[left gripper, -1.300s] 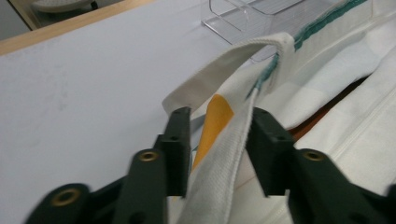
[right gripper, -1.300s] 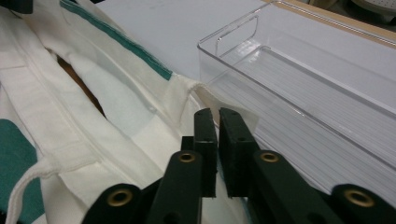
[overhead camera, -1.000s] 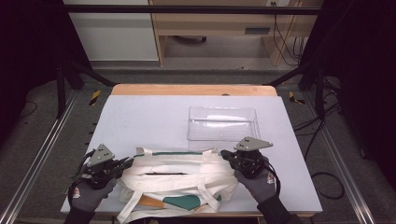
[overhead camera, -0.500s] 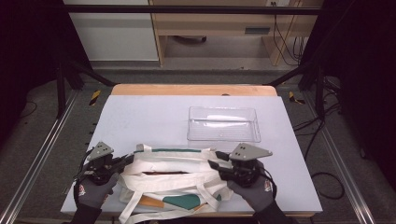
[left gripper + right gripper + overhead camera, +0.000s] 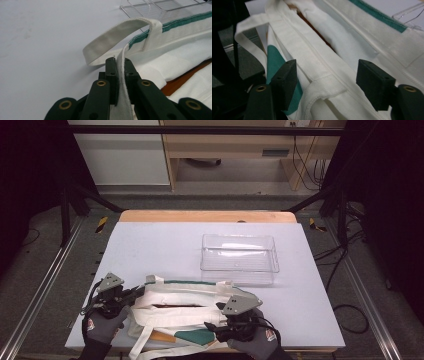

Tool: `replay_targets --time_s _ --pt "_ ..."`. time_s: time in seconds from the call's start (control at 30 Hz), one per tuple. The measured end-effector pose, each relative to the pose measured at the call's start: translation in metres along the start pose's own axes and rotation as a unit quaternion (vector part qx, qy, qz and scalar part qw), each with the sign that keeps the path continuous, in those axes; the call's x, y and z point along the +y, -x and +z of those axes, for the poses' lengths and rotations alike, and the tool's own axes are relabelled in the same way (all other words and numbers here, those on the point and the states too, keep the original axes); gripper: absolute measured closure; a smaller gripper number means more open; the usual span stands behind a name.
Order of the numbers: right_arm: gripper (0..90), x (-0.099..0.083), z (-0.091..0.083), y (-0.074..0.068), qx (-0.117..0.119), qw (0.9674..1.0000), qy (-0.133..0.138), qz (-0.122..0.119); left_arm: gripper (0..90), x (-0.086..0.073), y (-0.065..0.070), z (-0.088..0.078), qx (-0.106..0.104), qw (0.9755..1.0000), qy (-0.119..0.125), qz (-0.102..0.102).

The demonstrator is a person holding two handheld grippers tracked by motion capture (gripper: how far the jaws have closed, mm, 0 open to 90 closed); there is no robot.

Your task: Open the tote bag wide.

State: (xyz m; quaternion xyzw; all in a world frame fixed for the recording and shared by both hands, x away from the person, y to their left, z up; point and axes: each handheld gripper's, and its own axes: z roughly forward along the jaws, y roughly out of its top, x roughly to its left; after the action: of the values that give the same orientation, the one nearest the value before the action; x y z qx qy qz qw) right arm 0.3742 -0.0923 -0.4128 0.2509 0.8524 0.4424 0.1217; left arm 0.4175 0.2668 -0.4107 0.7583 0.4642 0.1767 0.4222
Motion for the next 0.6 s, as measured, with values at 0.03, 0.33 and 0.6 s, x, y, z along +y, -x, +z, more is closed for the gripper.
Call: replay_targets --time_s 0.03,0.33,0.6 --pt "31.6 -0.002 0.003 -0.001 -0.004 1.0000 -0.007 -0.003 84.9 0.000 0.000 0.000 0.000 1.0000 0.000 0.000" --pt "59.0 -0.012 0.019 0.006 0.016 0.9993 -0.034 0.007 84.4 -0.001 -0.002 0.002 -0.005 1.0000 -0.005 -0.005" --pt "78.8 -0.007 0.013 0.007 0.035 0.9988 -0.032 0.011 84.0 -0.001 -0.003 0.002 -0.007 0.9999 -0.006 -0.007"
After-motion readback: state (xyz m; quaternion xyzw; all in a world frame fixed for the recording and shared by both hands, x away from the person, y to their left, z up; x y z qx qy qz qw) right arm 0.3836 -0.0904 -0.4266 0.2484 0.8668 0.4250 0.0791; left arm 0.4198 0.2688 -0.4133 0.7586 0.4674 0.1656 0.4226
